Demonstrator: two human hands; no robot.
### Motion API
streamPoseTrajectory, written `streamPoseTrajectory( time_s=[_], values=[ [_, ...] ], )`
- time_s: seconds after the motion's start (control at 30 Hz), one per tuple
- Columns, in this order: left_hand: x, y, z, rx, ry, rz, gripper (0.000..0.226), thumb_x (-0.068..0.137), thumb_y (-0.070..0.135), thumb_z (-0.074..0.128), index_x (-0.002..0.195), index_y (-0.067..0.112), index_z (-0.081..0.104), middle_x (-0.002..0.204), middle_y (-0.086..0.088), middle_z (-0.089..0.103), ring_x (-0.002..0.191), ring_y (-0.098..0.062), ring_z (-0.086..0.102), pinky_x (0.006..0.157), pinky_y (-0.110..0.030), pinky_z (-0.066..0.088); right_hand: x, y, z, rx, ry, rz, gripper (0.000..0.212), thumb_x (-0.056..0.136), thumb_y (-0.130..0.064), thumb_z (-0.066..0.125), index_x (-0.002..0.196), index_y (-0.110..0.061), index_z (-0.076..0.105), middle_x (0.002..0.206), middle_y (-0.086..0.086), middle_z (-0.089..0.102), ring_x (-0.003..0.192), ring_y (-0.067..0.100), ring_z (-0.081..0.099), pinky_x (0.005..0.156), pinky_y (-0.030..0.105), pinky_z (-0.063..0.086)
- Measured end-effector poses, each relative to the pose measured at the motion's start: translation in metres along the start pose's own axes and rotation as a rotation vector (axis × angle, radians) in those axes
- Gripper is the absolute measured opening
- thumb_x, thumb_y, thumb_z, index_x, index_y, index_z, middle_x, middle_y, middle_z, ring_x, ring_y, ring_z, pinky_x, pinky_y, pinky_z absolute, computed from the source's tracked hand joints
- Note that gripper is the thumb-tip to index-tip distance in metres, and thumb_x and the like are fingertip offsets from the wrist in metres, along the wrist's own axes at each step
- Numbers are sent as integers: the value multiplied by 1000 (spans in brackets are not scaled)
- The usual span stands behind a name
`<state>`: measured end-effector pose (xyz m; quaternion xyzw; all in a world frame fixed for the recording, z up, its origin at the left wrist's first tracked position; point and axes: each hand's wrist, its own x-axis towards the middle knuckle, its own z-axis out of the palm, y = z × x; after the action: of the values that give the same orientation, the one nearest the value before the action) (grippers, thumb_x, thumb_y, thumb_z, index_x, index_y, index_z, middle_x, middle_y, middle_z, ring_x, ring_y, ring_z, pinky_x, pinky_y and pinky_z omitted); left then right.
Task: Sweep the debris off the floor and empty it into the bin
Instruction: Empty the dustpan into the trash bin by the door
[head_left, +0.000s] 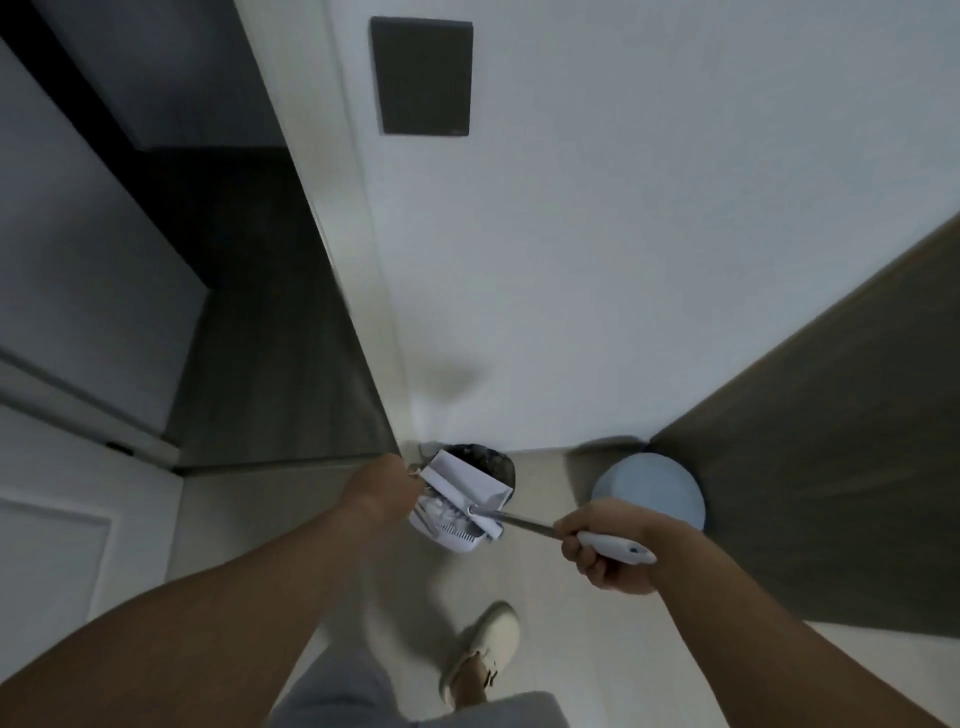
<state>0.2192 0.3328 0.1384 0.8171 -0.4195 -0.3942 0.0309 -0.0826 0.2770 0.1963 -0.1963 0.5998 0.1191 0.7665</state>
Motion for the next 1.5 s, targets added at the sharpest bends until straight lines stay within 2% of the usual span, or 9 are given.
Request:
streamPoseTrajectory(
  time_s=[0.2, 0.33, 0.47, 0.6, 0.8, 0.93, 1.13, 1.27, 1.5],
  values=[
    [37, 21, -16, -74, -35, -16, 40, 86, 48, 52, 67, 14, 60, 85, -17, 70, 81, -32, 66, 67, -32, 44, -3, -26, -44, 32, 14, -5, 18, 95, -23, 58, 101, -10, 48, 67, 3, 54, 48, 12, 47, 44, 22, 39],
    [71, 22, -24, -90, -43, -56, 25, 96, 27, 55, 86, 6, 64, 92, -17, 69, 90, -35, 69, 77, -35, 54, -8, -29, -55, 93, 35, -5, 22, 96, -25, 57, 108, -8, 49, 68, 4, 55, 48, 12, 48, 43, 24, 42],
    [99, 13, -28, -130, -64, -18, 30, 91, 19, 58, 63, 9, 58, 68, -11, 63, 75, -32, 67, 65, -32, 46, -8, -24, -46, 195, 49, 6, 25, 97, -26, 58, 115, -12, 47, 70, 4, 54, 50, 13, 49, 43, 24, 45],
    [123, -4, -39, -175, -128, -29, 26, 88, 24, 59, 68, 8, 59, 77, -22, 70, 75, -36, 71, 65, -36, 52, -10, -23, -24, 242, 108, -16, 18, 98, -21, 56, 115, -15, 51, 69, 8, 57, 51, 14, 52, 41, 24, 46],
    [152, -37, -48, -306, -132, -90, 28, 88, 18, 59, 66, 23, 43, 64, -14, 67, 59, -28, 61, 64, -34, 48, -18, -24, 10, 70, 283, -74, 43, 99, -10, 50, 138, -28, 45, 72, 11, 55, 48, 15, 44, 44, 22, 36],
    [167, -50, -46, -378, -159, -128, 21, 90, 13, 62, 69, 11, 59, 60, -14, 64, 53, -27, 59, 60, -33, 45, -19, -22, 33, -98, 426, -130, 59, 94, -8, 53, 148, -28, 38, 64, 9, 50, 46, 17, 43, 47, 23, 36],
    [173, -59, -48, -389, -177, -156, 40, 90, 10, 63, 51, 1, 58, 38, -11, 51, 40, -24, 45, 49, -27, 35, -12, -18, 56, -234, 536, -192, 54, 99, -17, 50, 150, -28, 35, 56, 6, 47, 43, 19, 45, 44, 26, 39],
    [179, -61, -49, -388, -192, -161, 38, 91, 9, 60, 54, 1, 60, 37, -10, 52, 42, -25, 45, 49, -28, 33, -8, -16, 60, -315, 598, -173, 52, 99, -21, 48, 150, -28, 38, 47, -2, 52, 40, 20, 45, 43, 26, 40],
    [187, -53, -47, -360, -238, -217, 23, 88, 12, 60, 73, -4, 68, 43, -13, 59, 47, -25, 52, 56, -28, 40, -1, -12, 62, -459, 719, -116, 52, 96, -23, 47, 146, -38, 42, 67, 4, 63, 38, 18, 46, 40, 22, 40]
  ],
)
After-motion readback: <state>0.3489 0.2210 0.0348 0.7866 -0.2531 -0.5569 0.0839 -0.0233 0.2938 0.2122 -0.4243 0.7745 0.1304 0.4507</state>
